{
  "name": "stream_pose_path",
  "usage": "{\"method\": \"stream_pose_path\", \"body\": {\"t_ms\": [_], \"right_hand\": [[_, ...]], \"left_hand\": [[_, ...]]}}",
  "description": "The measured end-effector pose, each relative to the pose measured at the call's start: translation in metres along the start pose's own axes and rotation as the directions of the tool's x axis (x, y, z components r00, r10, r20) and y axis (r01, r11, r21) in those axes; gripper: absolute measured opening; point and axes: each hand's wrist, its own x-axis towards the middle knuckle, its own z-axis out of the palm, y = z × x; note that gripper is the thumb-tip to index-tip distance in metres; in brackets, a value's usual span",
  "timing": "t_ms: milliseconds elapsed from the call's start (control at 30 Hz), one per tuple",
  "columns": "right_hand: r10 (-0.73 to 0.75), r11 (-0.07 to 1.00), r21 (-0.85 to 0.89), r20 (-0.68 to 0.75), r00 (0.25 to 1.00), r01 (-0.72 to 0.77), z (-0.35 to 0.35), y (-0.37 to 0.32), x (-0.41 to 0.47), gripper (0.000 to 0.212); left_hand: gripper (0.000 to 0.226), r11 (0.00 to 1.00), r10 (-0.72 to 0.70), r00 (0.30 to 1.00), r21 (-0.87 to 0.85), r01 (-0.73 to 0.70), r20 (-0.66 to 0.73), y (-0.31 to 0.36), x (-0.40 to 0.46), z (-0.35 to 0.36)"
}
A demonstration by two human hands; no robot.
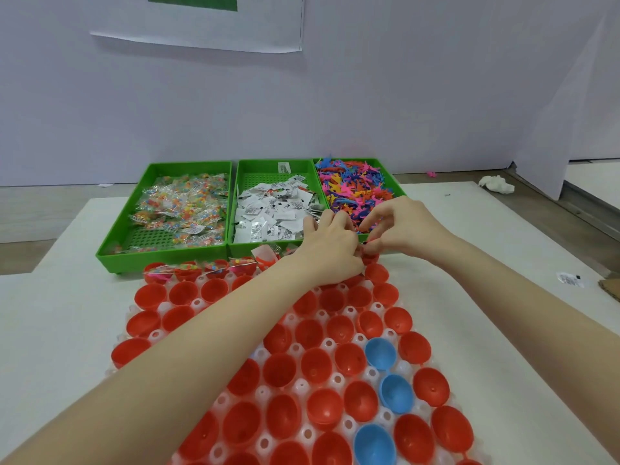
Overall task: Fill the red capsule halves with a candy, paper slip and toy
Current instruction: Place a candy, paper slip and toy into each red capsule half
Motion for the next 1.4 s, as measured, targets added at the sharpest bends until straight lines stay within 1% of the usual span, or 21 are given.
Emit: {"method": "stream_pose_path", "body": {"t_ms": [100,200,400,467,533,633,700,733,800,867,900,1000,1100,1233,1400], "right_hand": [[0.000,0.999,0.032,0.033,0.999,-0.001,-0.004,0.001,-0.004,0.029],[-0.004,0.999,0.037,0.058,0.998,0.002,-0.007,0.001,-0.006,0.034],[-0.078,0.997,-0.003,0.063,0.995,0.079,-0.011,0.001,-0.008,0.034],[-0.095,0.995,-0.002,0.036,0.995,0.096,-0.011,0.001,-0.009,0.034],[-0.132,0.991,0.015,-0.022,0.991,0.133,-0.011,0.001,-0.011,0.032],[-0.238,0.970,0.018,-0.115,0.964,0.241,-0.010,-0.002,-0.015,0.025],[-0.306,0.952,-0.027,-0.144,0.941,0.306,-0.009,-0.004,-0.019,0.018],[-0.332,0.943,-0.077,-0.134,0.934,0.325,-0.007,-0.004,-0.020,0.015],[-0.362,0.911,-0.231,-0.047,0.931,0.342,-0.003,-0.003,-0.022,0.011],[-0.359,0.856,-0.382,0.045,0.932,0.349,0.002,-0.003,-0.023,0.014],[-0.352,0.834,-0.431,0.063,0.934,0.344,0.005,-0.004,-0.023,0.016],[-0.322,0.791,-0.526,0.075,0.944,0.312,0.011,-0.009,-0.022,0.021],[-0.304,0.759,-0.590,0.052,0.951,0.275,0.016,-0.014,-0.021,0.019],[-0.288,0.743,-0.629,0.009,0.958,0.229,0.021,-0.015,-0.020,0.016],[-0.218,0.801,-0.568,0.014,0.976,0.187,0.022,-0.014,-0.018,0.015]], "left_hand": [[0.034,1.000,-0.002,1.000,0.003,0.002,0.007,-0.001,0.000,-0.001],[0.033,1.000,-0.002,1.000,-0.002,0.002,-0.013,-0.001,0.000,-0.001],[0.029,1.000,0.005,0.999,-0.022,-0.006,-0.046,-0.003,-0.001,-0.001],[0.028,0.999,0.001,0.999,-0.034,-0.003,-0.051,-0.005,-0.001,-0.003],[0.028,0.999,0.000,0.999,-0.046,-0.002,-0.051,-0.006,-0.001,-0.005],[0.031,0.997,-0.024,0.999,-0.073,0.020,-0.048,-0.009,-0.001,-0.012],[0.031,0.995,-0.059,0.997,-0.088,0.053,-0.059,-0.013,-0.001,-0.016],[0.031,0.994,-0.074,0.995,-0.085,0.068,-0.070,-0.015,-0.001,-0.019],[0.030,0.994,-0.084,0.993,-0.074,0.078,-0.084,-0.019,-0.003,-0.022],[0.028,0.995,-0.070,0.995,-0.072,0.065,-0.072,-0.022,-0.006,-0.024],[0.027,0.996,-0.059,0.997,-0.074,0.054,-0.057,-0.023,-0.007,-0.025],[0.025,0.997,-0.023,0.999,-0.068,0.020,-0.046,-0.021,-0.009,-0.026],[0.026,1.000,0.005,0.999,-0.017,-0.006,-0.051,-0.018,-0.011,-0.028],[0.031,0.998,0.039,0.999,0.056,-0.037,-0.031,-0.017,-0.014,-0.027],[0.034,0.997,0.061,0.998,0.052,-0.061,0.002,-0.020,-0.014,-0.026]]}}
